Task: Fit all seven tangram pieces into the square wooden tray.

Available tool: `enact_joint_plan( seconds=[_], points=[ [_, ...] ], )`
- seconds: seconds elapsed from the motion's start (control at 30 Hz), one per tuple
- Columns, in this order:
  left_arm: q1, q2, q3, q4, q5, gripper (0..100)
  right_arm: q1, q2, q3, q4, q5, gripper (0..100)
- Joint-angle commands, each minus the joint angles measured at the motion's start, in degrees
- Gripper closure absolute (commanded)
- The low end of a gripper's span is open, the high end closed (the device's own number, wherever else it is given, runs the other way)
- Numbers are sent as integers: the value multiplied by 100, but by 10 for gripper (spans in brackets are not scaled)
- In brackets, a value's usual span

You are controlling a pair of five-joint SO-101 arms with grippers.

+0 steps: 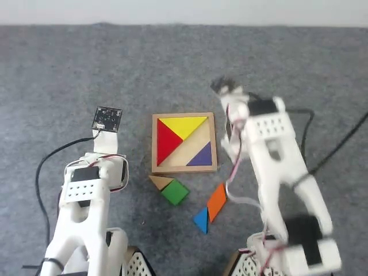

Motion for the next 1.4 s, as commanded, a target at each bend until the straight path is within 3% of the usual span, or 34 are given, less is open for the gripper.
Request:
enact_joint_plan(
  seconds=[0.0,0.2,0.47,0.67,0.9,1.23,1.37],
  points=[
    [9,-185,-40,-141,-62,990,-576,-1569,1451,-497,202,765],
    [-18,-185,-40,-141,-62,990,-1499,-3002,3059,-1349,-246,764],
    [0,-185,-31,-132,-62,990,-1604,-2501,4000,-3011,-1512,761],
    [9,-185,-22,-132,-62,990,-1613,-1930,3965,-3081,-2075,758],
    [18,-185,-22,-132,-62,990,-1956,-1648,3631,-2756,-2971,653],
    [18,-185,-22,-132,-62,990,-2237,-1622,3182,-2501,-3007,653],
    [0,-185,-22,-132,-70,990,-2229,-1596,3376,-2651,-3024,728]
  ],
)
